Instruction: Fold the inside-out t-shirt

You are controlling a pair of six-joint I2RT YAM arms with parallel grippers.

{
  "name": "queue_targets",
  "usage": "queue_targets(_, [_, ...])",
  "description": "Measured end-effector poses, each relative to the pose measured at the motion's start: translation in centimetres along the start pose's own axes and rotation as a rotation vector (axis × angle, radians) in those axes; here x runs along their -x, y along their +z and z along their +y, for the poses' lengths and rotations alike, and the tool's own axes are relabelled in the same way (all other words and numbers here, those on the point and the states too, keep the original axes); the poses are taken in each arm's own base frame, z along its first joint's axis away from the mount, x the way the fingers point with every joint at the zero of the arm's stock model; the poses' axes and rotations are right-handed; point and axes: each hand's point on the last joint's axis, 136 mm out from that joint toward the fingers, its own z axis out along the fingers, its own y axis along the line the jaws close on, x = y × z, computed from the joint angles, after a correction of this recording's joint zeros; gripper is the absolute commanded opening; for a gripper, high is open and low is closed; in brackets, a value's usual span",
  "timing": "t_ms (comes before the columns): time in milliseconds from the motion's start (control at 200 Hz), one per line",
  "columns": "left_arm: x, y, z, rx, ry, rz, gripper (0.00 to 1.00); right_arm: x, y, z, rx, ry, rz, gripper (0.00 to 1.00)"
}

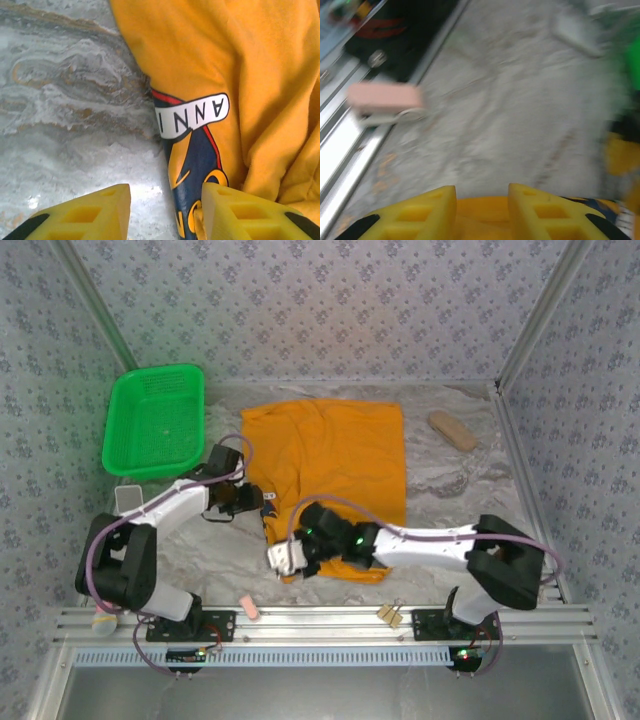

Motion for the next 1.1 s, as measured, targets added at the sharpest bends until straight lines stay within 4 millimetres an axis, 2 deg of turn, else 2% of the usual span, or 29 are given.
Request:
queue_targets(45, [-0.2, -0.1, -0.1, -0.008, 0.0, 0.003, 0.43, 0.3, -0.9, -1.8, -0.049, 0.05, -0.033, 0.35])
queue_targets(110, [-0.8, 0.0, -0.3, -0.03, -0.002, 0.019, 0.44, 0.3, -1.5, -3.1, -0.084, 0.086, -0.049, 0.35])
queue_targets(280, [-2.7, 0.6, -0.8, -0.084, -0.008, 0.08, 0.44, -0.7, -1.2, -3.2, -0.079, 0.141, -0.026, 0.38])
queue_targets(405, [-3.7, 0.8, -1.5, -0.102, 0.017, 0.104, 0.43, -2.4, 0.1, -2.5, -0.062, 0.184, 0.023, 0.39])
queue_targets(605, [-4.9, 1.6, -2.2, -0.045, 0.107, 0.127, 0.43, -5.2, 3.0, 1.4, 0.006, 0.188, 0.148, 0.38])
queue_targets(650, [-5.2, 1.9, -2.5, -0.03, 0.136, 0.135, 0.43, -6.0, 3.2, 1.7, 0.003, 0.191, 0.175, 0.35])
queue_targets(685, [-5.3, 2.2, -2.8, -0.02, 0.159, 0.139, 0.41, -6.9, 3.2, 1.8, -0.011, 0.196, 0.199, 0.25])
queue_targets(710, [-5.3, 2.4, -2.9, -0.01, 0.177, 0.14, 0.35, -7.5, 3.2, 1.7, -0.032, 0.211, 0.214, 0.18])
queue_targets(774, [-5.2, 3.0, -3.0, 0.016, 0.206, 0.146, 0.18, -9.6, 3.0, 1.1, -0.095, 0.252, 0.258, 0.07])
queue_targets(839, [-5.0, 3.5, -2.7, 0.047, 0.215, 0.148, 0.07, -11.8, 2.5, 0.5, -0.136, 0.311, 0.302, 0.04])
queue_targets(904, [-4.8, 3.6, -2.7, 0.056, 0.217, 0.149, 0.02, -13.5, 1.8, 0.1, -0.164, 0.364, 0.315, 0.0])
queue_targets(959, [-4.6, 3.5, -2.6, 0.067, 0.221, 0.143, 0.01, -13.9, 1.4, 0.0, -0.166, 0.393, 0.299, 0.0])
queue_targets(1034, [-4.4, 3.2, -2.4, 0.082, 0.224, 0.136, 0.01, -13.5, 1.4, 0.4, -0.137, 0.402, 0.264, 0.0])
queue_targets(1104, [-4.3, 2.7, -2.3, 0.093, 0.224, 0.124, 0.11, -12.4, 1.2, 1.3, -0.089, 0.394, 0.218, 0.0])
